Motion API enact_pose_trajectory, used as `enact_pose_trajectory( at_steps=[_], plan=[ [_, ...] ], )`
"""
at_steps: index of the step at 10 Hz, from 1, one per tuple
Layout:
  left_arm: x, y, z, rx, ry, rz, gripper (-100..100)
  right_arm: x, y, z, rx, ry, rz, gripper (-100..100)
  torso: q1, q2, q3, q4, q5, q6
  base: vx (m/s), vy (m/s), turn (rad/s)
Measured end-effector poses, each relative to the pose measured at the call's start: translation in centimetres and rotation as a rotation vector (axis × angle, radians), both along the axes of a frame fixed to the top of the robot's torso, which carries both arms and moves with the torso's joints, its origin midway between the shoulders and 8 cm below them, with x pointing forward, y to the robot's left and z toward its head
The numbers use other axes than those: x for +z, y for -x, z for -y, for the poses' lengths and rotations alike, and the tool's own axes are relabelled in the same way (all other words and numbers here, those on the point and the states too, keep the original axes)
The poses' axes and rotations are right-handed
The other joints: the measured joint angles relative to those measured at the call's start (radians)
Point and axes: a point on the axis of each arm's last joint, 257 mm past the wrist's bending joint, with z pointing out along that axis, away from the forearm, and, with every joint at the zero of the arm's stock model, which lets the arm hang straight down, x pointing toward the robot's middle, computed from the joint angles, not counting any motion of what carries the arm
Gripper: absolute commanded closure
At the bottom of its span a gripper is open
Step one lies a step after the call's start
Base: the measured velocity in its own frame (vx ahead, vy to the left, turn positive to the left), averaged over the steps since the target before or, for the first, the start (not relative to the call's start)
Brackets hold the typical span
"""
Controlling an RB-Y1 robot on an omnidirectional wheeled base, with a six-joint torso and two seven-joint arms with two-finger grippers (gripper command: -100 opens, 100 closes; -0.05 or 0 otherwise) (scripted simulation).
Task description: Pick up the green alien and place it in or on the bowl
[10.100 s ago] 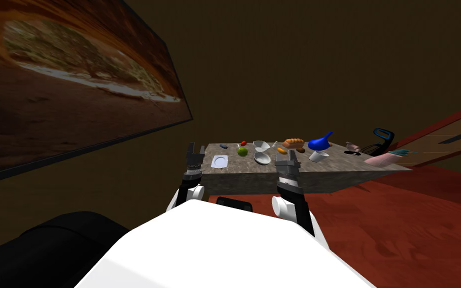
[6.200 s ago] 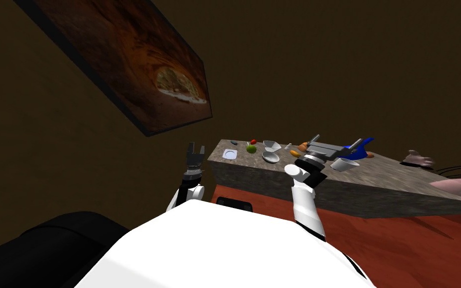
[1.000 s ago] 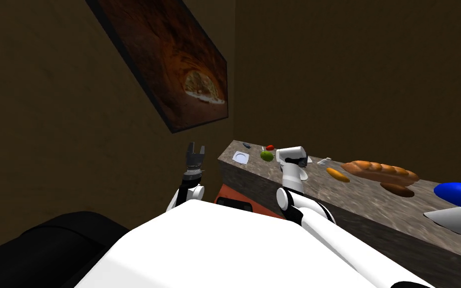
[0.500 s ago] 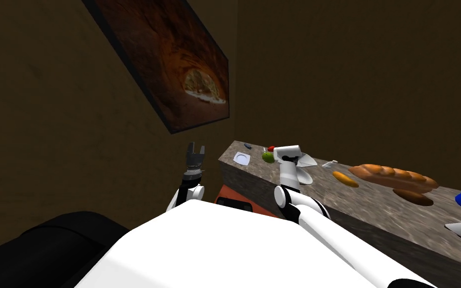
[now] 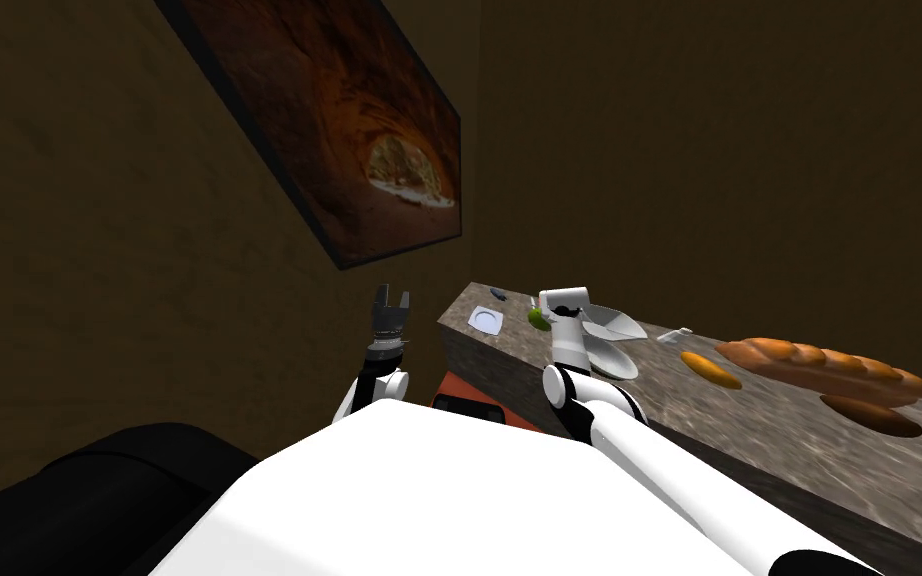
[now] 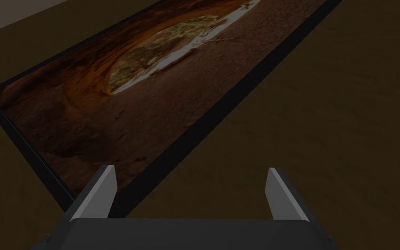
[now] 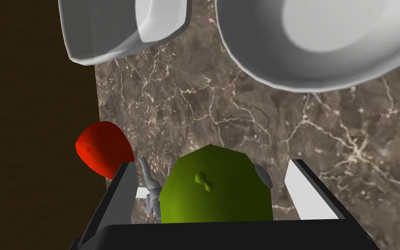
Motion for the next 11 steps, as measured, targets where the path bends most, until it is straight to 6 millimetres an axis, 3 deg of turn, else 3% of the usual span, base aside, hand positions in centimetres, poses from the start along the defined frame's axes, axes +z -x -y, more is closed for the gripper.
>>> enact_pose_trajectory(
  at_steps=[7,8,9,11],
  plan=[
    [0.0,0.0,0.0,0.0,0.0,0.0,0,-1.6,-1.4,-6.4,0.079,-0.184,-0.043,-100,0.0,0.0,0.0,0.0,0.0,0.0,0.043,0.004,0.032],
    [0.0,0.0,0.0,0.0,0.0,0.0,0,-1.7,-1.4,-6.5,0.08,-0.187,-0.044,0,-0.001,0.002,0.001,0.0,0.0,0.001,0.0,0.0,0.0],
    [0.0,0.0,0.0,0.0,0.0,0.0,0,-1.7,-1.4,-6.5,0.08,-0.186,-0.044,-100,-0.001,0.003,0.002,0.0,0.0,0.001,0.022,-0.033,0.007],
    [0.0,0.0,0.0,0.0,0.0,0.0,0,-3.0,-1.3,-6.7,0.079,-0.187,-0.045,-100,-0.003,0.003,0.001,0.0,-0.001,0.001,0.006,-0.018,0.012]
  ],
)
